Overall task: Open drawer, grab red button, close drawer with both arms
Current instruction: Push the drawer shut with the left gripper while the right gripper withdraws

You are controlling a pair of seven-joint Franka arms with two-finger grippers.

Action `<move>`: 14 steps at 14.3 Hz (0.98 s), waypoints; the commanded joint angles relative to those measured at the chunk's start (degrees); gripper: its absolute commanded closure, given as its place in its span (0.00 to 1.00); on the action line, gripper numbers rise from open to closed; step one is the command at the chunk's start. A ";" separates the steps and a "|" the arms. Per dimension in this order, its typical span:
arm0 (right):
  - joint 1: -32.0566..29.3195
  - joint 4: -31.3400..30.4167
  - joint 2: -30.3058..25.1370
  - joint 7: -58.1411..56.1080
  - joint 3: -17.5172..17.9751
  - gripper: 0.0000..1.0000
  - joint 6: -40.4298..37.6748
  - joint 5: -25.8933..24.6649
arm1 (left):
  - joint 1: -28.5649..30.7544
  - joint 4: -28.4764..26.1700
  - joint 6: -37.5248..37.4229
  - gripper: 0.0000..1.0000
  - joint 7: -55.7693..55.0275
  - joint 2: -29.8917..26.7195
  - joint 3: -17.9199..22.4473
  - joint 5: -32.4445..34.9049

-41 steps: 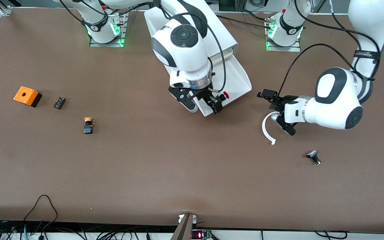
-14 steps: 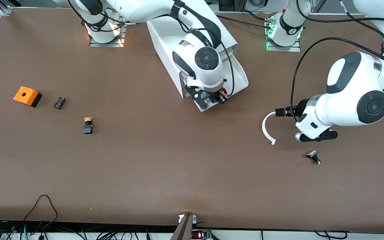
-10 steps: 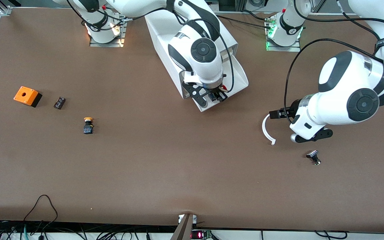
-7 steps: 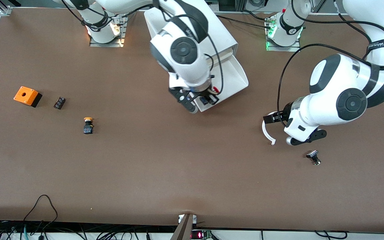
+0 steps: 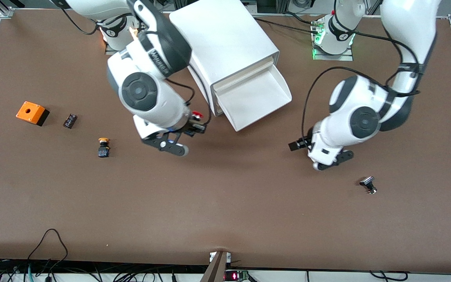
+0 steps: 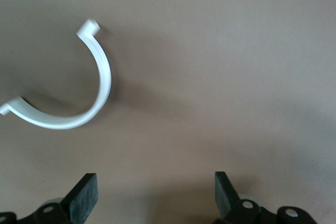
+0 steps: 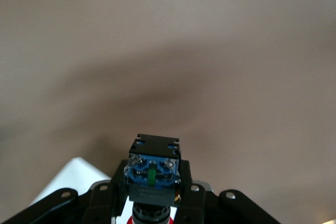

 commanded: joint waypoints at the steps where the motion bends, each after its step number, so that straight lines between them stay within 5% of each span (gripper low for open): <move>1: 0.24 -10.52 -6.00 -13.76 -5.82 1.00 2.09 -0.57 | -3.93 -4.58 1.63 0.02 -3.94 -0.98 -0.88 1.60; 6: 0.33 -35.92 -14.18 -35.04 -14.01 1.00 22.02 -0.13 | -4.20 -8.45 1.71 0.04 -4.20 -1.24 -5.09 -2.52; 9: 0.16 -43.06 -13.93 -42.09 -17.26 1.00 30.48 -0.04 | -3.33 -9.86 1.71 0.04 -4.47 -1.24 -8.87 -3.50; 14: -3.79 -53.44 -11.74 -47.28 -17.54 1.00 45.85 0.13 | -2.37 -12.14 1.54 0.04 -7.01 -1.24 -13.53 -3.67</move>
